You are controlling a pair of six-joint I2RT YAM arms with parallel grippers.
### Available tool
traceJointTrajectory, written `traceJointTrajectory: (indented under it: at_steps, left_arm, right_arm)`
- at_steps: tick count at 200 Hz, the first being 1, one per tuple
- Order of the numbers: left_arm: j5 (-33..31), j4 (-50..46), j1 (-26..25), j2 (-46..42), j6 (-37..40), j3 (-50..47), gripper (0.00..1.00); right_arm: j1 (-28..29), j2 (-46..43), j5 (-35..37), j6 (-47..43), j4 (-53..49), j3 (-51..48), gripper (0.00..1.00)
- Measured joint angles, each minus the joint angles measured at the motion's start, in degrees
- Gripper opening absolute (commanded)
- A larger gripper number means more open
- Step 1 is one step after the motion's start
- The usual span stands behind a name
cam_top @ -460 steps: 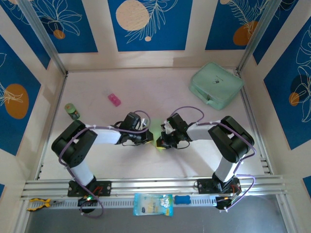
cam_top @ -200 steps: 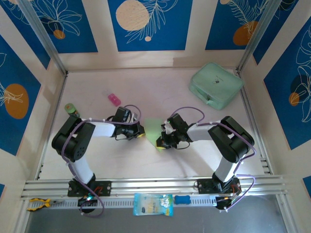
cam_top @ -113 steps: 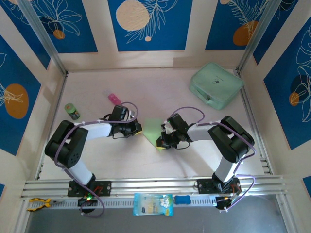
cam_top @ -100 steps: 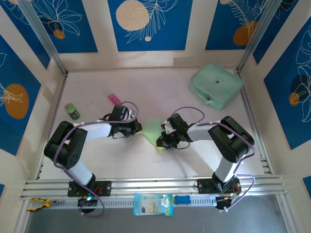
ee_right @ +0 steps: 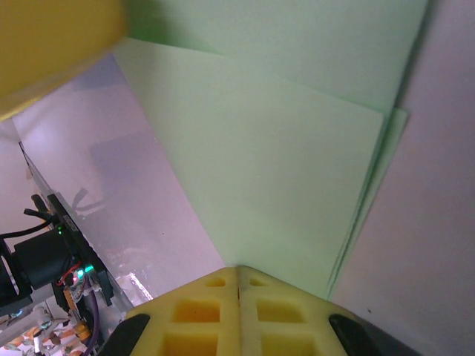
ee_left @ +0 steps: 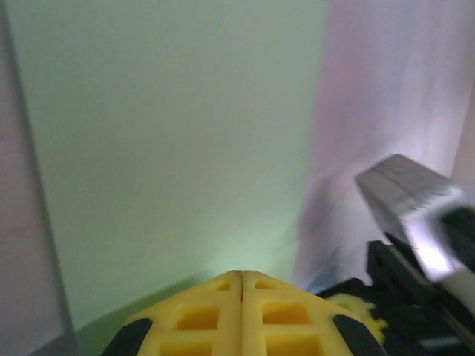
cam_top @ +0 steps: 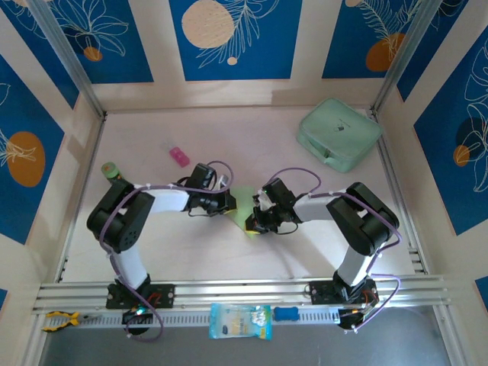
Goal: Fold a paper plane with a square sheet of paper (pick it up from the middle)
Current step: Third fold the triangle at the center of the table.
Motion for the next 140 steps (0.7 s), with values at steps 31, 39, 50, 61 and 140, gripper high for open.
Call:
traceJointTrajectory:
  at_steps: [31,39,50,61,140]
  left_arm:
    - [0.33,-0.59,0.00,1.40,0.72,0.20,0.00]
    - [0.24,-0.66,0.00,1.40,0.85,0.20,0.00]
    - [0.22,-0.70,0.00,1.40,0.90,0.20,0.00]
    - [0.20,-0.72,0.00,1.40,0.92,0.20,0.00]
    - [0.15,-0.72,0.00,1.40,0.87,0.17,0.00]
  right_arm:
    - [-0.13,-0.37,0.20,-0.50,-0.83,0.20,0.02]
    - [-0.26,-0.50,0.28,-0.66,-1.46,0.39,0.02]
    - [-0.33,-0.79,0.50,-0.94,-2.56,0.70,0.03]
    - [-0.37,-1.05,0.68,-1.31,-4.11,1.14,0.04]
    - [1.38,2.47,0.04,-2.16,-5.95,11.17,0.07]
